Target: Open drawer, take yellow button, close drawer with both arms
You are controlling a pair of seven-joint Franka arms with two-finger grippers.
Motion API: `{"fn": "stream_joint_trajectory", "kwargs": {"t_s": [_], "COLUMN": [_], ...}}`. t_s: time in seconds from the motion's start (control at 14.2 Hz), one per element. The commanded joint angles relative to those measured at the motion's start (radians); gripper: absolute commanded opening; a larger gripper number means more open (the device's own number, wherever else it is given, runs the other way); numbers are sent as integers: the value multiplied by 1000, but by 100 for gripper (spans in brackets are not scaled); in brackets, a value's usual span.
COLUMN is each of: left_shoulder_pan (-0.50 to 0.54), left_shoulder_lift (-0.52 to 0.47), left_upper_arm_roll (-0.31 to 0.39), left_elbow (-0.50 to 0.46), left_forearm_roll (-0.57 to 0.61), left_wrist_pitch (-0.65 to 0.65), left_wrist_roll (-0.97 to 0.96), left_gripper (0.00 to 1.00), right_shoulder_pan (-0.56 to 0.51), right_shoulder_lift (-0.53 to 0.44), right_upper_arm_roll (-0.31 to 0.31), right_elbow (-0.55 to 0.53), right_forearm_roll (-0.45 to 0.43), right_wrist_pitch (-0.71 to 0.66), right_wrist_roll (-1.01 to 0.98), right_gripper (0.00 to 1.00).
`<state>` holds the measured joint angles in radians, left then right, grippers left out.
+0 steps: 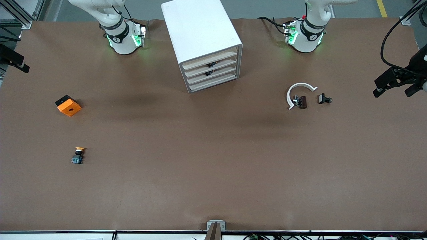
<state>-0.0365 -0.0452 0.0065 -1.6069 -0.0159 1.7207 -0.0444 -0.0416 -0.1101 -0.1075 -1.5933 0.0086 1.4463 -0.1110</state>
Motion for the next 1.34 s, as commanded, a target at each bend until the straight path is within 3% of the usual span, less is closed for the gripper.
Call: {"fn": "stream_joint_trajectory", "kwargs": {"t_s": [0.0, 0.49, 1.27], "left_shoulder_pan": [-8, 6, 0], "left_shoulder_lift": [2, 2, 2], "left_upper_arm_roll": [0, 3, 1], "left_elbow": [22, 22, 21], "left_forearm_roll": [-9, -9, -7], "left_wrist_pitch": [-15, -16, -18], "left_wrist_roll": [-11, 90, -22], "left_gripper": [100, 100, 100], "right_shoulder_pan": [-8, -8, -8], "right_shoulder_lift": [-28, -28, -28], "right_upper_arm_roll": [5, 3, 3], "right_elbow": [-28, -28, -28], "right_forearm_roll": [-10, -10, -10], "right_wrist_pitch": [5, 3, 3], "right_wrist_roll": [-13, -13, -13], "right_gripper": [100, 100, 100]}}
